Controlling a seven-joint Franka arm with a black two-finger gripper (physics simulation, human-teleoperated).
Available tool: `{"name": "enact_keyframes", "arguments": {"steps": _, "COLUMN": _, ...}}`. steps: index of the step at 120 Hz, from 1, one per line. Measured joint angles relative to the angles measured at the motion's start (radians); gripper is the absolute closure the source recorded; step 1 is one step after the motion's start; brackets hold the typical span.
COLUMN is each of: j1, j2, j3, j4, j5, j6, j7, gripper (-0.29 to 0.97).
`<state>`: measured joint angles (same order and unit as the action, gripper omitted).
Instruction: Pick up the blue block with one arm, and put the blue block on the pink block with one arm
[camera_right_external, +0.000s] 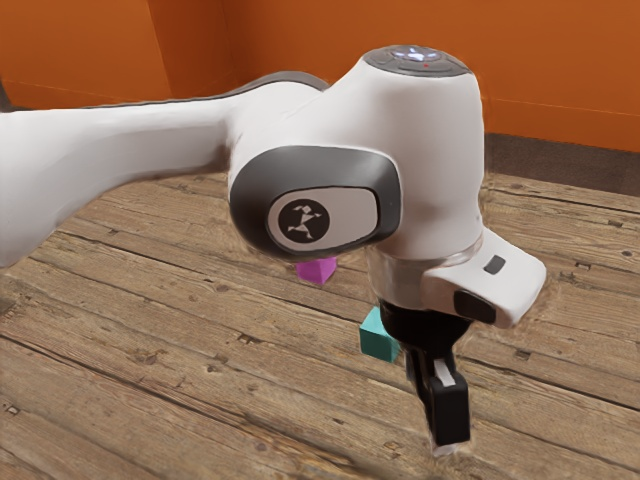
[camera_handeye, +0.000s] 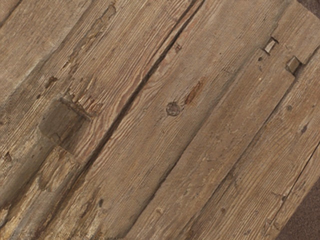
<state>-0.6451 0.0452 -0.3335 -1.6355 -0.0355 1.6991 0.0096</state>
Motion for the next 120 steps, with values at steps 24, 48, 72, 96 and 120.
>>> {"name": "enact_keyframes", "arguments": {"steps": 24, "j1": 0.573, "j2": 0.013, "j3": -0.037, "j4": -0.077, "j5": -0.095, "j6": 0.056, "j7": -0.119, "gripper": 0.00}}
{"name": "enact_keyframes", "arguments": {"steps": 48, "j1": 0.659, "j2": 0.007, "j3": -0.074, "j4": -0.110, "j5": -0.086, "j6": 0.108, "j7": -0.205, "gripper": 0.00}}
{"name": "enact_keyframes", "arguments": {"steps": 72, "j1": 0.404, "j2": 0.006, "j3": -0.123, "j4": -0.169, "j5": 0.080, "j6": 0.187, "j7": -0.354, "gripper": 0.00}}
{"name": "enact_keyframes", "arguments": {"steps": 96, "j1": 0.450, "j2": 0.055, "j3": -0.130, "j4": -0.229, "j5": 0.136, "j6": 0.300, "j7": -0.485, "gripper": 0.00}}
{"name": "enact_keyframes", "arguments": {"steps": 120, "j1": 0.445, "j2": 0.314, "j3": -0.130, "j4": 0.054, "j5": 0.178, "j6": 0.282, "j7": -0.561, "gripper": 0.00}}
